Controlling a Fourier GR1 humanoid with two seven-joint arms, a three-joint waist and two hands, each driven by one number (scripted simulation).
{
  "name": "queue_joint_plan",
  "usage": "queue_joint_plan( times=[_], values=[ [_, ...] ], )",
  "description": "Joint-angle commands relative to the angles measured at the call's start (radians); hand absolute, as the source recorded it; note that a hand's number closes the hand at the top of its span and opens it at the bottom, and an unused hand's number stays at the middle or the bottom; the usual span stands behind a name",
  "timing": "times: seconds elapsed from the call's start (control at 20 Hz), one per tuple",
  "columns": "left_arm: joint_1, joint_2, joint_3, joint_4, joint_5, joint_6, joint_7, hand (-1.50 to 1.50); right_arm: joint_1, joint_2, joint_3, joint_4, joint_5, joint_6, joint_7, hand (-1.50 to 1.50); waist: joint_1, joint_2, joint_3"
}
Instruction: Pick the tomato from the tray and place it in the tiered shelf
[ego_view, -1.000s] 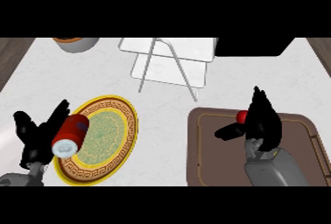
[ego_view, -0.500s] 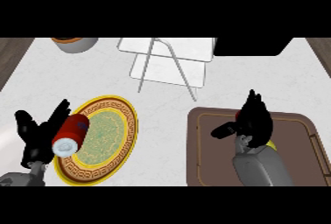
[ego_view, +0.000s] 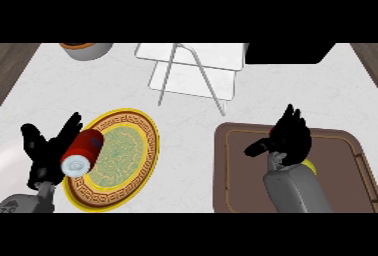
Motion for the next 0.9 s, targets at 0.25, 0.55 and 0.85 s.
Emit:
queue_joint_plan(
  times=[0.25,0.55,0.85],
  values=[
    [-0.006,-0.044,-0.010,0.041,-0.007,-0.047,0.041,0.00,-0.039,0.011,-0.047,0.122,0.010,-0.105,0.049,-1.50,0.001,0.010,-0.014],
    [-0.025,-0.067,-0.013,0.015,-0.029,-0.013,0.064,0.00,-0.071,0.011,-0.019,0.214,-0.086,0.131,-0.081,1.50,0.005,0.011,-0.014],
    [0.010,-0.076,0.006,0.069,-0.045,-0.076,0.018,0.00,-0.100,0.011,0.081,0.256,-0.145,-0.099,-0.059,1.50,0.010,0.012,-0.014]
  ],
)
